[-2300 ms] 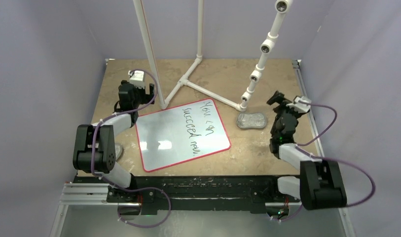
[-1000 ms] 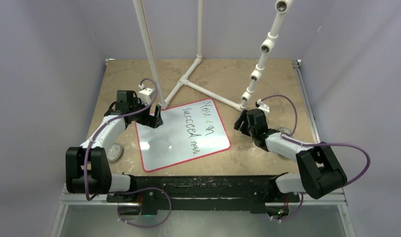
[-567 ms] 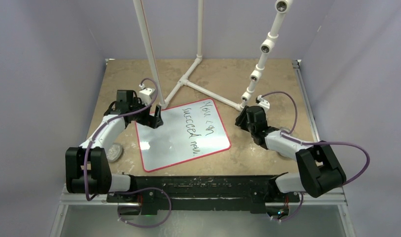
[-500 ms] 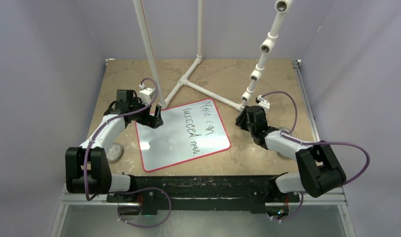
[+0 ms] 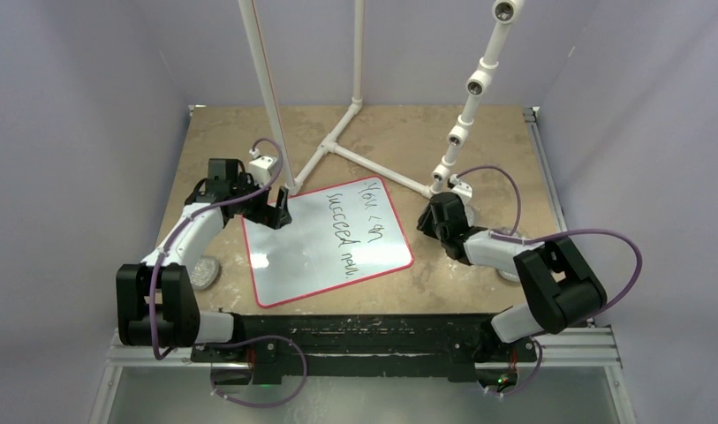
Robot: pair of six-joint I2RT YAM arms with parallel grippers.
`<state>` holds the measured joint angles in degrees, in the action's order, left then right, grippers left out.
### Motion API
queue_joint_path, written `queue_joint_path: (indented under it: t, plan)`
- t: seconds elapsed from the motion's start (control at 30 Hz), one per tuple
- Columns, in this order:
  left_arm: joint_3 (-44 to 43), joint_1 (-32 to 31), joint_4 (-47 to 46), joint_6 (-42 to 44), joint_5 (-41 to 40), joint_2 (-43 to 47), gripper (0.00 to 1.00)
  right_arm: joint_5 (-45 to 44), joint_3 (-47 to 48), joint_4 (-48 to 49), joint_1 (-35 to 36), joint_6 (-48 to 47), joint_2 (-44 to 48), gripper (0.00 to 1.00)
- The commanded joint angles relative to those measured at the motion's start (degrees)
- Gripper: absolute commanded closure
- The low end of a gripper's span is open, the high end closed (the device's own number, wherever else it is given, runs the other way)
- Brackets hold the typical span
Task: Erase the whiteboard
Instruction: Pick up the whiteboard eraser from the center of the board.
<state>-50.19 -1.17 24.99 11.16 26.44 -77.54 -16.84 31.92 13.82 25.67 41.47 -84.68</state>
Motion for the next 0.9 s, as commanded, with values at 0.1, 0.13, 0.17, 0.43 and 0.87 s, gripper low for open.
queue_joint_path:
  t: [0.1,0.13,0.17,0.43,0.87]
  plan:
    - [-2.5,-0.1,0.8,0.9,1.9,2.4,0.01,-4.3,1.3,0.7,1.7,2.1,3.6,0.76]
    - [-2.4,-0.1,0.9,1.0,1.9,2.5,0.01,-4.4,1.3,0.5,1.7,2.1,4.0,0.8]
    - [-2.4,-0.1,1.0,0.9,1.9,2.5,0.01,-4.5,1.3,0.2,1.7,2.2,4.4,0.84]
    - [-3.7,-0.6,1.6,0.3,5.3,3.8,0.01,-3.9,0.3,-2.8,4.0,3.7,10.4,1.0]
    - [-0.1,-5.5,-0.6,1.9,20.8,17.7,0.01,-11.1,14.8,-10.5,30.9,15.0,14.5,1.0]
